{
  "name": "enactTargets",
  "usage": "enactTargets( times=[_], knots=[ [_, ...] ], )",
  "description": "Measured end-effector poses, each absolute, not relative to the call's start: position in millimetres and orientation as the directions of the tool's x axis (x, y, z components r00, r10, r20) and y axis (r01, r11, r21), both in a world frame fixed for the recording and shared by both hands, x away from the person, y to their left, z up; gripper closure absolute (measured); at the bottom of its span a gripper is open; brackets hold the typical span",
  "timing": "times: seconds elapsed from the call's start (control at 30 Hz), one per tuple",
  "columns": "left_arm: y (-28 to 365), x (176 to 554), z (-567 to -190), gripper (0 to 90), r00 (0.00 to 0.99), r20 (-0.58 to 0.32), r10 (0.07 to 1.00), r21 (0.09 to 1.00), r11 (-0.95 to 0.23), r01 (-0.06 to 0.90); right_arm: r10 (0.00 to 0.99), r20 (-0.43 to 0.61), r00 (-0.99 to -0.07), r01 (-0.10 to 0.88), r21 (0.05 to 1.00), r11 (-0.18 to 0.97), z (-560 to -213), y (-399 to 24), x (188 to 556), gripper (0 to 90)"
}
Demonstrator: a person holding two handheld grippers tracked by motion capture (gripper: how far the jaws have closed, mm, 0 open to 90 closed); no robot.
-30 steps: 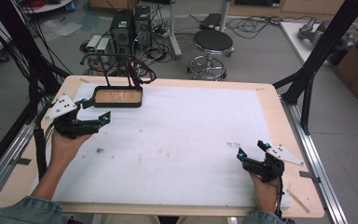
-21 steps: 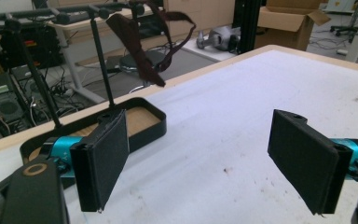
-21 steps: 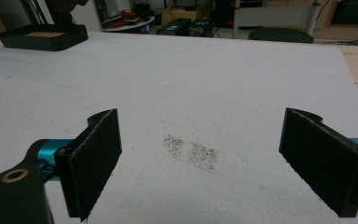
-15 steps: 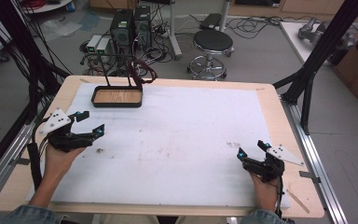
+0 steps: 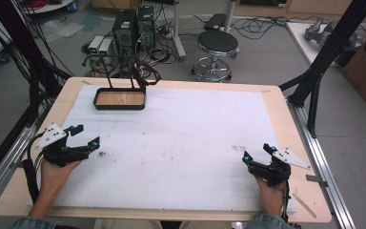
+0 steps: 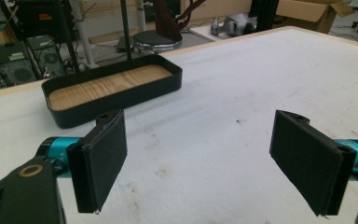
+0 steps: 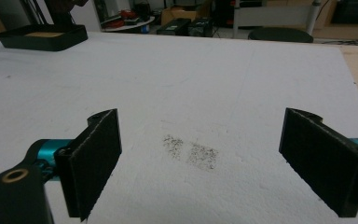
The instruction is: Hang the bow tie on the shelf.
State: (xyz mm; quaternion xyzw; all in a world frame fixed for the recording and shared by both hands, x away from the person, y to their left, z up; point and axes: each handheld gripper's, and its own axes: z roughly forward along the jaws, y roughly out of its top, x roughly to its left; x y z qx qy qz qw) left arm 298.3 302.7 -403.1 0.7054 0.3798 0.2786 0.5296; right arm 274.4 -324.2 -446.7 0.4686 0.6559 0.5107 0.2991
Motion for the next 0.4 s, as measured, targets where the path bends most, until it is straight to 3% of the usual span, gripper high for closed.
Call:
enactTargets(
  times=[0.4],
  knots=[
    [301.5, 297.7, -409.6, 18.3, 0.556, -0.008, 0.831, 0.952, -0.163, 0.258, 0.920, 0.087, -0.383, 0.306, 0.951, 0.037, -446.7, -324.1, 274.6, 11.9]
  ],
)
